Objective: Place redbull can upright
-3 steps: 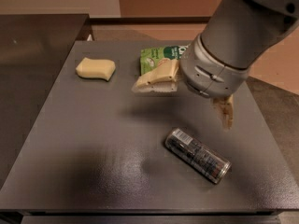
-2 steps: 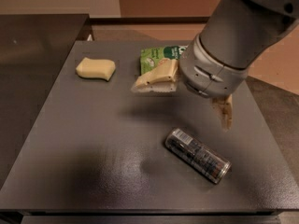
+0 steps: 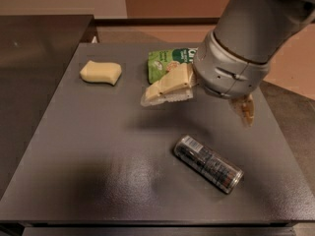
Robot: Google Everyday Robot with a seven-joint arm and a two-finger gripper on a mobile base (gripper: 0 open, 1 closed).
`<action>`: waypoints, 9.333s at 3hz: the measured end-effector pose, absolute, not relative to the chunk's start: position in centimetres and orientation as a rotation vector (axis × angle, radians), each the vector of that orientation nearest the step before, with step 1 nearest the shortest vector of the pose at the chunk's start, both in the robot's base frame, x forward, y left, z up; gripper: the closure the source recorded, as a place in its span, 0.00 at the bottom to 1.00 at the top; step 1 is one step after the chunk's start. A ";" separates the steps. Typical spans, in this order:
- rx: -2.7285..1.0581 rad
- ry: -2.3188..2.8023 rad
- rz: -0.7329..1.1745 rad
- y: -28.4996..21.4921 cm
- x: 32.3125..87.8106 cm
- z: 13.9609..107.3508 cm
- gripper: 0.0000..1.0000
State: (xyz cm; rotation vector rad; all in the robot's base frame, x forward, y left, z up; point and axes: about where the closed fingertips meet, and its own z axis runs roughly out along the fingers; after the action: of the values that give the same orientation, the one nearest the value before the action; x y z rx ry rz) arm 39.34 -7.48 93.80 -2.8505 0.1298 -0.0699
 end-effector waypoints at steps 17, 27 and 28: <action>-2.558 0.605 -0.022 -0.7 39.3 93.5 1.00; -1.159 1.493 0.676 -2.6 43.9 96.5 1.00; -1.018 1.501 0.700 -2.5 43.7 95.9 1.00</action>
Offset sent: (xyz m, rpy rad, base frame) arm -0.0240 -0.0399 -0.0571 -0.2915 -0.0793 0.5623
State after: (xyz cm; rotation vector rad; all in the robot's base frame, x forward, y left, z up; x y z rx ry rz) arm 43.66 -2.48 95.93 -1.0176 1.5015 0.7003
